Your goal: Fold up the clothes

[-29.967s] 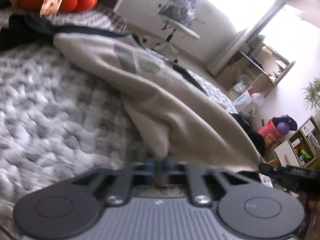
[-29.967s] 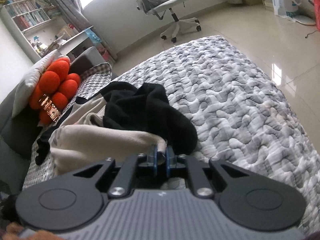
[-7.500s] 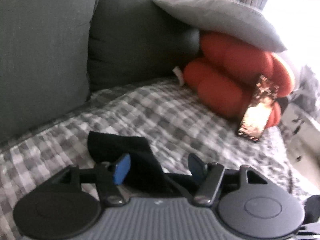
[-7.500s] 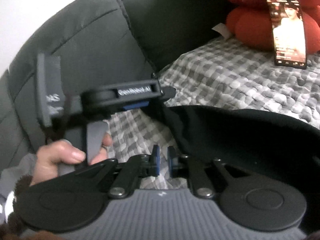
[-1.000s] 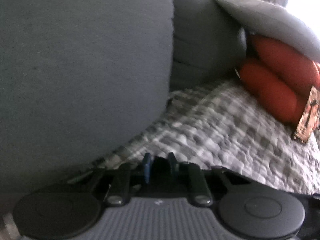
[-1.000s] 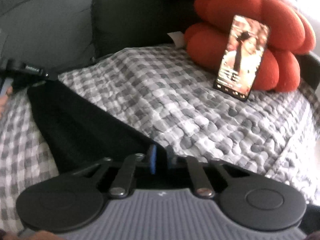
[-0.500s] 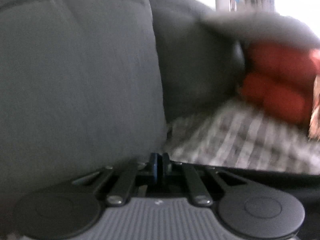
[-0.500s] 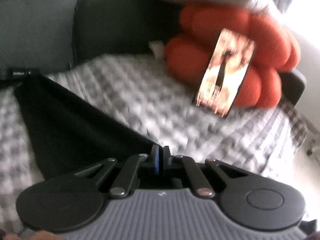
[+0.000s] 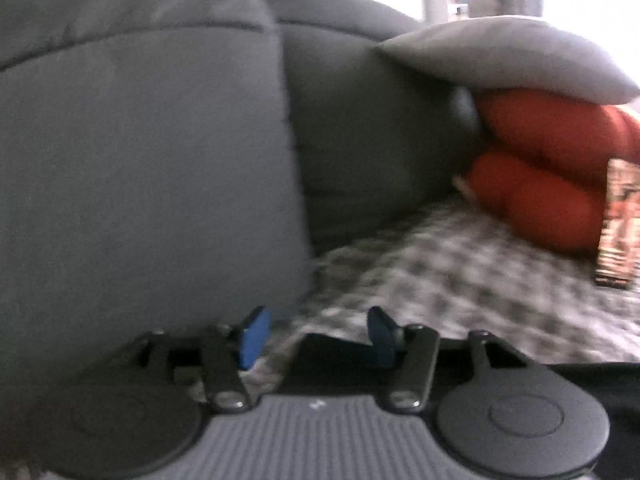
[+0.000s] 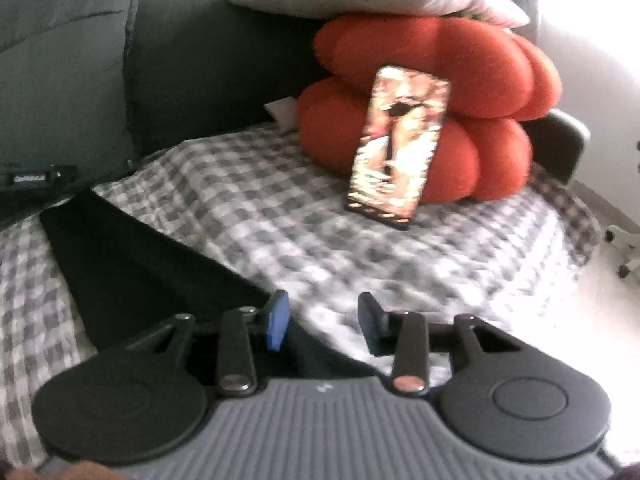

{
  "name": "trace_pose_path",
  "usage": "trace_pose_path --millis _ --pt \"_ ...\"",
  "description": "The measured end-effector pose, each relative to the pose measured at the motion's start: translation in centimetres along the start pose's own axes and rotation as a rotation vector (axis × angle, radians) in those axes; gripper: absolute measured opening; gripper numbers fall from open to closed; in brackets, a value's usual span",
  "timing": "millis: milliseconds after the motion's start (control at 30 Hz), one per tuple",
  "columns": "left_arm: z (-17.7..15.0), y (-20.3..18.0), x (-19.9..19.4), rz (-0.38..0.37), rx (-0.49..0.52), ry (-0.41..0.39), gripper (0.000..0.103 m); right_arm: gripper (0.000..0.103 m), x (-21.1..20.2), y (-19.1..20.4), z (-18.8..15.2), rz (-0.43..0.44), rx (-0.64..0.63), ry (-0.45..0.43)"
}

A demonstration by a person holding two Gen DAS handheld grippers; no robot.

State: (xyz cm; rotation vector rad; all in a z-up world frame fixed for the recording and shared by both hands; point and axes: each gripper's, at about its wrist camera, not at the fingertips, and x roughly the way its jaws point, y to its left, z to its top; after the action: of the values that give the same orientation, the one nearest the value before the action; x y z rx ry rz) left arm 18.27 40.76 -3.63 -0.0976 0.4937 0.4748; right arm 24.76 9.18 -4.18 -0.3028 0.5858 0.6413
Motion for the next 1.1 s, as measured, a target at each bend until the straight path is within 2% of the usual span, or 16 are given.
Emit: trace_pose_path --millis 67,233,433,600,733,767,800,833,933,1000,1067,1100 --pt "0.1 -1.5 -0.5 -0.044 0.031 0.020 0.061 0.048 -1.2 -1.7 -0.3 -0.026 0.004 -0.004" --pt "-0.6 -5.5 -2.2 -0.145 0.114 0.032 0.063 0.051 -4.5 -6.1 -1.8 -0.083 0.041 -0.016" --pt "-2.3 -9.6 -2.3 -0.299 0.147 0.057 0.064 0.056 -6.9 -11.4 -4.5 -0.131 0.131 -0.025" --pt "-4.1 -12.2 -2.3 -0.309 0.251 0.051 0.064 0.056 -7.2 -14.3 -6.7 -0.083 0.220 -0.043" --pt "-5.6 -13.4 -1.8 -0.299 0.314 0.078 0.064 0.056 -6.3 -14.3 -7.7 -0.045 0.215 -0.038" --pt "-5.7 -13.4 -1.8 -0.298 0.316 0.073 0.064 0.054 -6.0 -14.2 -7.9 -0.051 0.203 -0.032" --pt "-5.8 -13.4 -1.8 -0.296 0.317 0.066 0.064 0.035 -5.8 -14.0 -8.1 -0.059 0.186 -0.028" --pt "-5.8 -13.3 -1.8 -0.297 0.314 0.066 0.064 0.021 -5.7 -13.7 -8.2 -0.062 0.164 -0.034" --pt "-5.8 -12.8 -1.5 -0.310 0.285 0.079 0.066 0.016 -6.1 -12.1 -8.4 -0.119 0.068 -0.066" --pt "-5.6 -12.3 -1.2 -0.326 0.251 0.096 0.068 0.014 -6.7 -11.1 -8.4 -0.205 0.002 -0.113" --pt "-5.6 -12.0 -0.9 -0.339 0.224 0.110 0.069 0.014 -6.7 -11.4 -8.2 -0.257 -0.004 -0.141" --pt "-5.6 -11.8 -0.8 -0.342 0.215 0.114 0.070 0.014 -6.2 -11.9 -8.1 -0.245 0.018 -0.129"
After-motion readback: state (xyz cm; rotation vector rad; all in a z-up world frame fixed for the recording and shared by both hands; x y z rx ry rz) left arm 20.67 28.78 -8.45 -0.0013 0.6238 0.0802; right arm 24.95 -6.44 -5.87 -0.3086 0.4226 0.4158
